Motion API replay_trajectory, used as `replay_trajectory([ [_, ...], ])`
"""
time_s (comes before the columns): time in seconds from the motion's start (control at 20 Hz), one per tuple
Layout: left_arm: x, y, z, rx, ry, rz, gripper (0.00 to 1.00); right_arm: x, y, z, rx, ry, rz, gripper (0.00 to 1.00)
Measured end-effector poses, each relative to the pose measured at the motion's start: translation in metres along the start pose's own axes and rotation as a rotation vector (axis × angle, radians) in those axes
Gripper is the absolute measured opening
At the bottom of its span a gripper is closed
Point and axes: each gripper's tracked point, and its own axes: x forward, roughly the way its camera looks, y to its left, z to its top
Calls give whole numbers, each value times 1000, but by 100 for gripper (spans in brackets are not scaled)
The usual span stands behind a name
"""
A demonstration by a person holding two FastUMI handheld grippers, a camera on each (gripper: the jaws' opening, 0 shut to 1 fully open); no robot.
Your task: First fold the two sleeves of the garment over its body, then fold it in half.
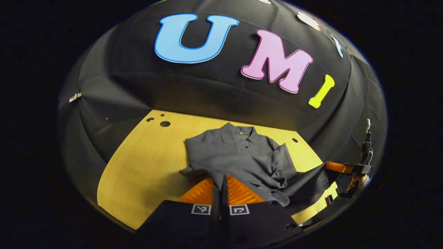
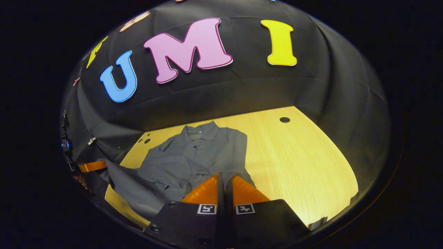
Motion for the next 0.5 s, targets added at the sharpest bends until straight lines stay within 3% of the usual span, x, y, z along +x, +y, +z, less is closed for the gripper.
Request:
replay_trajectory([
  [0.5, 51, -7, 87, -22, -102, -6, 5, 62, 1, 71, -9, -90, 18, 5],
])
